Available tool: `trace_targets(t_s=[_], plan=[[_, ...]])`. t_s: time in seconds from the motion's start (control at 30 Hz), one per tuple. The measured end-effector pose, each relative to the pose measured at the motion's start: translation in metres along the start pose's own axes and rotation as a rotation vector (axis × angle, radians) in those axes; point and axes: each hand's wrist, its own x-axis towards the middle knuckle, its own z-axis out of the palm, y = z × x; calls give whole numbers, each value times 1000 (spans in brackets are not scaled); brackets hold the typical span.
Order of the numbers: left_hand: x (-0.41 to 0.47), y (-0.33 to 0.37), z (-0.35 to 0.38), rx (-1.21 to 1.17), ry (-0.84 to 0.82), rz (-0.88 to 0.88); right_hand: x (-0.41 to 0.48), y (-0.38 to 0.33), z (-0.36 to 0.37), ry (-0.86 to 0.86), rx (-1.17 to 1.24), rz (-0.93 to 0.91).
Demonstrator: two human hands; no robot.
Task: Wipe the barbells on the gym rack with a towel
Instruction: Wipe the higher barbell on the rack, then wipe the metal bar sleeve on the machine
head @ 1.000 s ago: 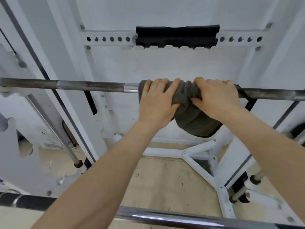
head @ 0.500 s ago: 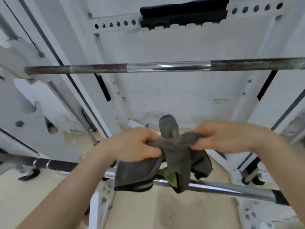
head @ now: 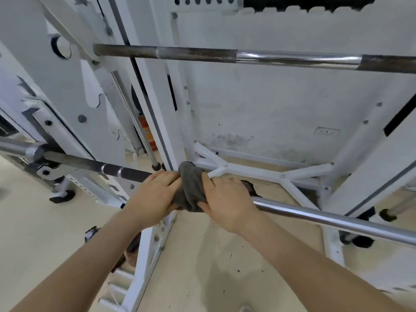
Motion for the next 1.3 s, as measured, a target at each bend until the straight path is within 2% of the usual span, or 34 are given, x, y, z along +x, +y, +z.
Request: trace_targets(t_s=[0.2,0.27,0.33,0.4,0.47,0.6,0.7,0.77,0.83,0.93,1.03,1.13,1.2,1.3], plan=[[-15,13,5,-118,73,25,-49,15,2,226,-63,105],[-28,10,-1,-291,55,25,-56,1,-5,175,-17,128],[-49,0,-8,-528,-22,-47,-52,-29,-17,114,220,190],[-77,-15,-20,-787,-108,-172,-43,-68,-24,18,699,235],[-106,-37,-31,-937,-120,-295,-30,-105,-28,12,999,284],[-157,-88,-52,-1129,-75,-467,2,-168,-35,-19,1224,275],[-194,-119,-56,-1394,-94,-658,36,-203,-49,-159,1366,303],[-217,-140,-58,-1643,-83,-695,64,-218,-50,-257,1451,342],[-236,-161,-63,-1734,-74,-711,86,-235,-52,-355,1623,361],[-252,-193,-69,-1654,-111,-706,112,-253,-51,-386,1941,438],[-247,-239,-87,-1582,21,-720,150,-273,-66,-409,1994,245],[-221,-286,-114,-1350,231,-708,192,-291,-80,-284,1971,43],[-199,-320,-128,-1137,406,-745,219,-306,-92,-118,1884,-143],[-170,-352,-143,-914,733,-754,259,-327,-104,289,1503,-377]])
